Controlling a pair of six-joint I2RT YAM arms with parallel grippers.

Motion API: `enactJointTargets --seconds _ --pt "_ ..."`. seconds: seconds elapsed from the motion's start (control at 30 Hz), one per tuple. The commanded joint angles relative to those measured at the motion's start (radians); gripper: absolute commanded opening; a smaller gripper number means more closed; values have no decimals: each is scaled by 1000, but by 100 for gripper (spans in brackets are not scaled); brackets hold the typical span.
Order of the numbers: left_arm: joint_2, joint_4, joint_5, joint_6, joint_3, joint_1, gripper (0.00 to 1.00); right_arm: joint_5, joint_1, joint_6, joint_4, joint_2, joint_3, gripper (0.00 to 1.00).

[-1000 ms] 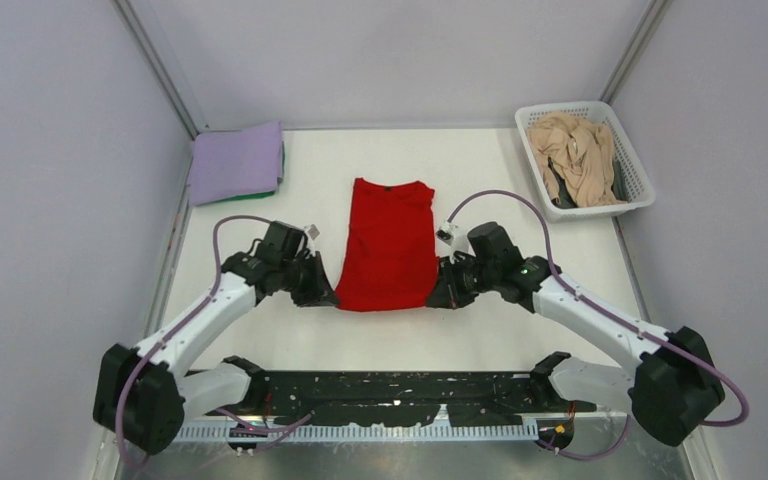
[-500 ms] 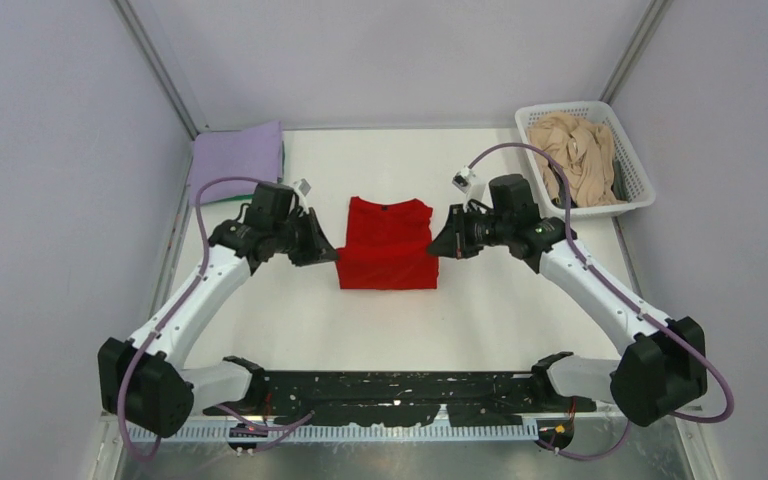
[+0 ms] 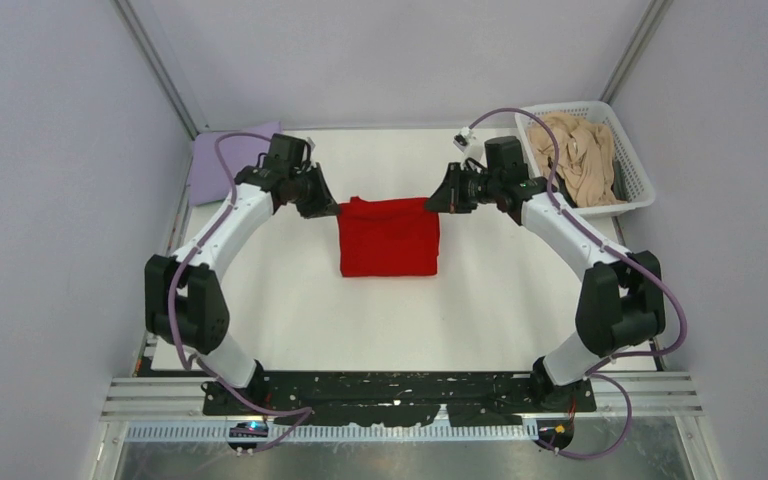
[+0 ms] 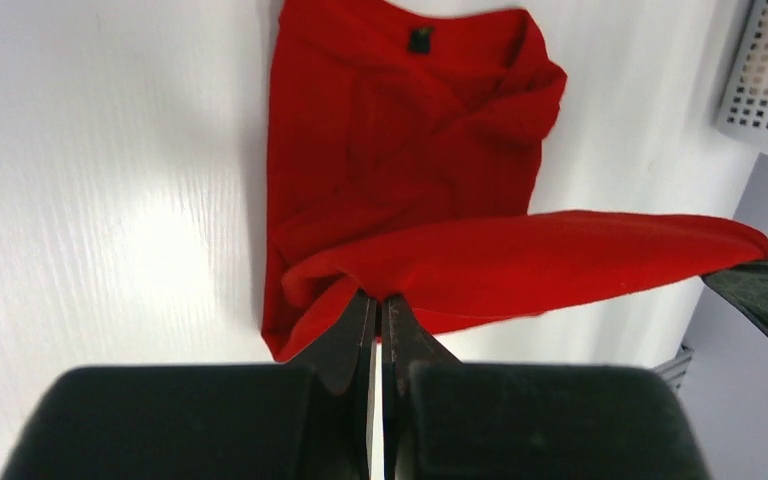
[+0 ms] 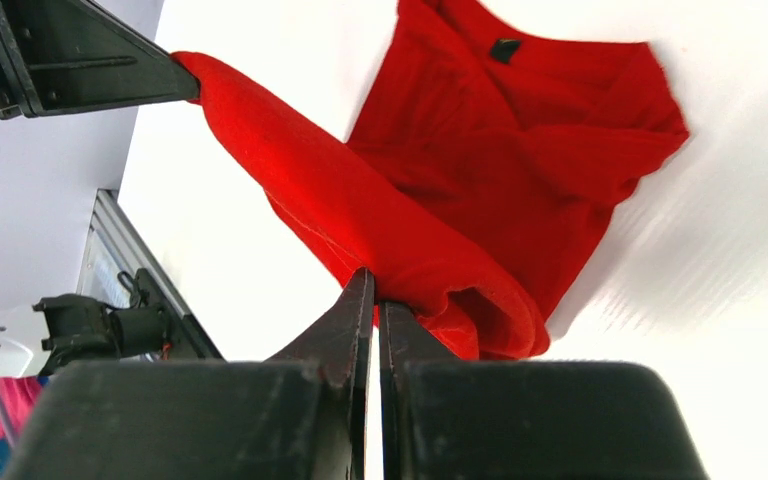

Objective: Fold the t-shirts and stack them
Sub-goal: Fold the long partially folded tshirt into a neat square, then smooth out wrinkles on the folded tshirt

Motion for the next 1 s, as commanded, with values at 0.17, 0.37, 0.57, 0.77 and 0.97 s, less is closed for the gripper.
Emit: enactJointTargets --seconds 0.17,0.37,0.57,0.77,0.97 --pt "235 -26 -48 42 226 29 0 82 -36 9 57 175 118 5" --pt "393 -49 -57 30 345 35 0 123 -47 22 62 310 190 5" --pt "518 -55 -44 8 443 38 15 149 -50 40 67 432 271 13" --pt "553 -82 -1 9 531 42 82 177 -52 68 71 481 348 97" --pt "408 -9 66 6 405 38 100 106 -44 75 111 349 244 95"
